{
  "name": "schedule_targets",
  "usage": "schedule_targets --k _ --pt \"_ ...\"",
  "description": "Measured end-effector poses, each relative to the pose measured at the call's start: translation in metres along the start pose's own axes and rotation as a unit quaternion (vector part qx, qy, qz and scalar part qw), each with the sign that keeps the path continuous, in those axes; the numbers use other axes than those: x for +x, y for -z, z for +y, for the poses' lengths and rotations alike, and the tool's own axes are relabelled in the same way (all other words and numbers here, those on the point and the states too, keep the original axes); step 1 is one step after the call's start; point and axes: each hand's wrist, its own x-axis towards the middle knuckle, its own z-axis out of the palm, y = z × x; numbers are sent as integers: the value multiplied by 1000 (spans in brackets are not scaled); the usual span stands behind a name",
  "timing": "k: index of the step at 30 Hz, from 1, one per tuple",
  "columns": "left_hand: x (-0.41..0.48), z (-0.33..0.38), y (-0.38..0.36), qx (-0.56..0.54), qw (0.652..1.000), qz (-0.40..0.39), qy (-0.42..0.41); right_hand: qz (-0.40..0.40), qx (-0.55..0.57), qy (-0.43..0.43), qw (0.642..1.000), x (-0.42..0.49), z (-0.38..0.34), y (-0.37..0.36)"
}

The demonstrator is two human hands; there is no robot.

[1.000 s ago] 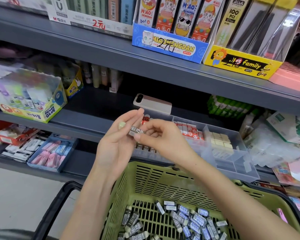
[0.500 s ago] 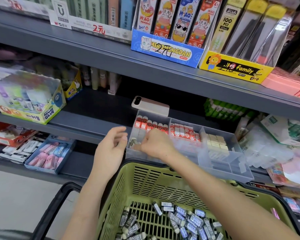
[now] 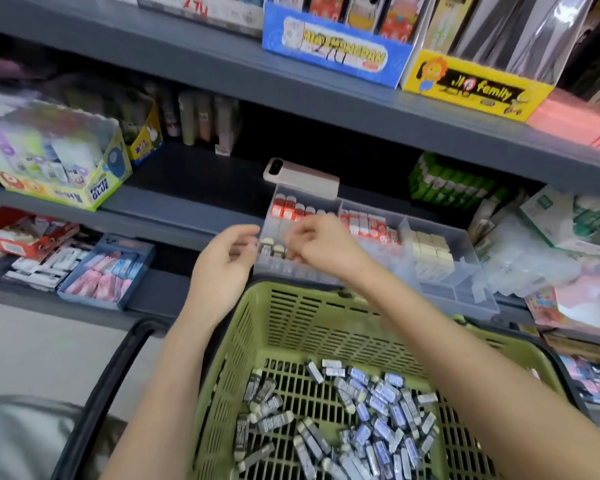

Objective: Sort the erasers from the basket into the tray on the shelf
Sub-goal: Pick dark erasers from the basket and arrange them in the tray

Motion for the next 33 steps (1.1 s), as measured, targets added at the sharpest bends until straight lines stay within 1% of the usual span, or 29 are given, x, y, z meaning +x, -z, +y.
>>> schedule_targets --k 2,4,5,6,7,9,11,13,14,16,21,22,23,26,28,29,31,32,33 --pt "-11 -3 3 14 1000 5 -5 80 -15 94 992 -26 10 1" --pt "-27 -9 7 40 999 -6 -9 165 -19 188 968 -60 29 -4" --pt "-35 -12 9 59 998 -16 -10 185 -30 221 957 -76 41 -11" --pt "-44 -16 11 78 996 -27 -13 183 -49 238 953 -90 56 -22" --pt "-52 -20 13 97 994 -40 -18 154 -78 236 956 -99 73 -36" --pt "-65 -24 18 140 987 -71 -39 30 -157 174 972 -108 106 -69" --pt "-72 -26 20 219 968 -101 -75 -83 -220 127 964 -103 136 -101" --pt "-76 -26 18 306 940 -118 -97 -150 -248 139 947 -94 156 -127" --pt "-77 -26 17 331 931 -118 -98 -175 -267 156 935 -88 163 -138" --pt "-77 -24 15 345 927 -118 -92 -207 -314 179 909 -81 172 -156" --pt "-75 -24 16 352 925 -108 -99 -216 -407 209 862 -83 189 -168" --pt "-75 -25 15 351 925 -108 -98 -217 -406 205 864 -84 194 -166" --pt "-75 -25 15 348 926 -107 -98 -218 -391 195 873 -85 199 -164" --pt "-75 -24 15 330 935 -94 -90 -220 -310 157 911 -93 207 -163" --pt "-77 -20 16 323 939 -81 -82 -205 -271 143 930 -99 211 -163" --pt "-79 -17 17 335 936 -67 -91 -193 -251 130 940 -101 211 -161" --pt "-86 -9 16 366 920 -23 -140 -161 -193 91 964 -103 205 -150" --pt "-91 -3 13 353 921 0 -165 -137 -153 72 976 -104 199 -142" --pt "-96 1 10 317 932 15 -177 -106 -108 54 987 -104 191 -133"
